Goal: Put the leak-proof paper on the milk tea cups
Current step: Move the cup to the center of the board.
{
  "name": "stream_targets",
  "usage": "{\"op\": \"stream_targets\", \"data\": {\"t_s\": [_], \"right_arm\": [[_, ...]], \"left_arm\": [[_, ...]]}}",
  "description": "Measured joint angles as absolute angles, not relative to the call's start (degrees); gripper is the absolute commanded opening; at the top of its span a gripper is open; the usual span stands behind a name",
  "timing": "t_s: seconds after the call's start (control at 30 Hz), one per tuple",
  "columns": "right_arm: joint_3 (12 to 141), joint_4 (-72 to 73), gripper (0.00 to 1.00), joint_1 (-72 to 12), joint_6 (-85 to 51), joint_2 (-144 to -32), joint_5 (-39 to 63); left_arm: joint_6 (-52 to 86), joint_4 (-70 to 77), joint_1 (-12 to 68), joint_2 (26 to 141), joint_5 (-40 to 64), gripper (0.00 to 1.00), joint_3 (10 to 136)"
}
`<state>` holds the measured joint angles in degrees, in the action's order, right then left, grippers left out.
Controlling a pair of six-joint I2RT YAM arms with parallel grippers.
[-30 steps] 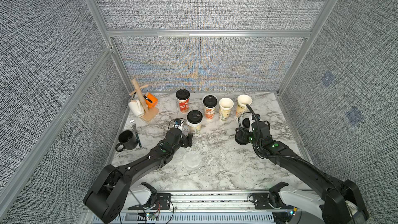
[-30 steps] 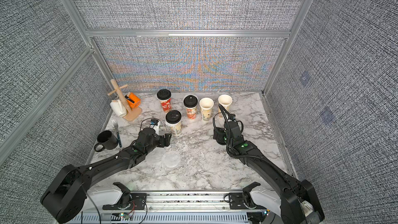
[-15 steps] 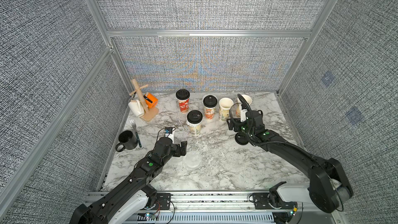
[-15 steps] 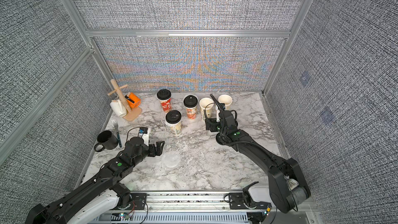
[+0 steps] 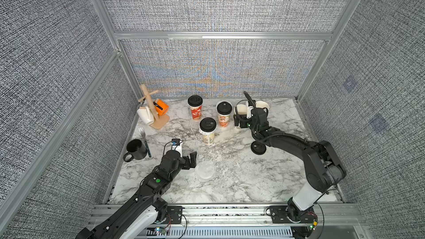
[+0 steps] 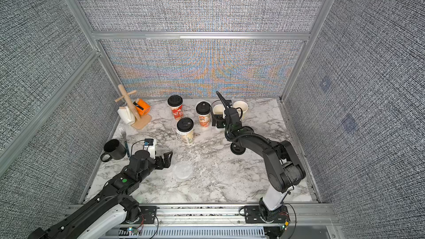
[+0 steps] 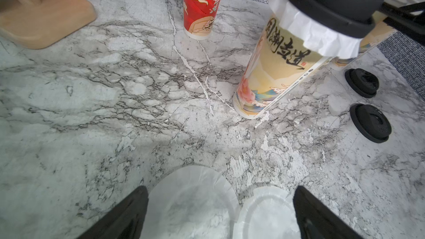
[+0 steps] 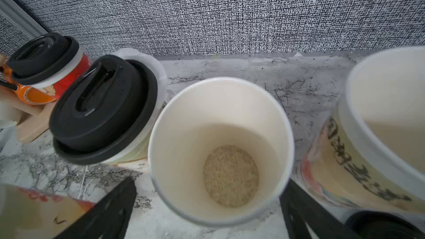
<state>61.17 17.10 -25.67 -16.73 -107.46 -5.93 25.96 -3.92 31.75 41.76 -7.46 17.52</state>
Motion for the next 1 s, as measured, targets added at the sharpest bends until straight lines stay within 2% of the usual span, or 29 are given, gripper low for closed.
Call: {"op": "stream_targets", "data": {"t_s": [0.67,1.0], "right_arm": [[69.8,15.6,0.97,-25.6,-16.6,-116.7,-9.6],[70.8,15.4,0.87,-25.5,-15.7,-118.1,-10.7]], "left_arm": [[27.1,-3.0,31.7,41.8,-7.5,1.00,16.6],[27.0,-2.8,31.7,42.2,-7.5,1.00,16.6]]}}
